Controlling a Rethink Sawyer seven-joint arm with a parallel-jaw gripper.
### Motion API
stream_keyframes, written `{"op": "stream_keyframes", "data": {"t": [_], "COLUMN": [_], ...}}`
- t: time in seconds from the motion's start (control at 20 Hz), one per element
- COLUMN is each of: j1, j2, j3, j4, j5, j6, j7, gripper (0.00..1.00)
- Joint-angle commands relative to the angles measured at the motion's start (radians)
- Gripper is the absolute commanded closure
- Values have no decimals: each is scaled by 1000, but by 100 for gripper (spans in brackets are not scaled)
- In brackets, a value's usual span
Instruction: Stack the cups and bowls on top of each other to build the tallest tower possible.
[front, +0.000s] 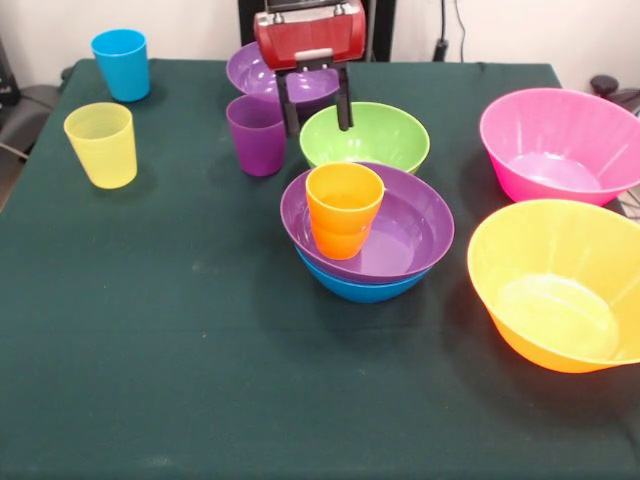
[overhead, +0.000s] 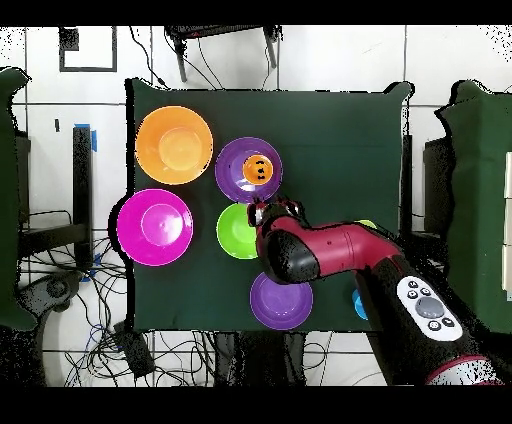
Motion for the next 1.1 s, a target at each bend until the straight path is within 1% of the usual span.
{"op": "stream_keyframes", "data": {"t": [0.05, 0.4, 0.7, 0.9, 1.1], "j1": [5, -31, -53, -66, -82], "j2": [4, -33, -69, -64, -56], "j3": [-4, 40, 64, 76, 88], "j4": [77, 110, 135, 139, 153], "j5": [-23, 14, 32, 41, 45], "j6": [44, 84, 107, 107, 77], "j7": [39, 26, 14, 15, 28], "gripper": [0, 0, 0, 0, 0]}}
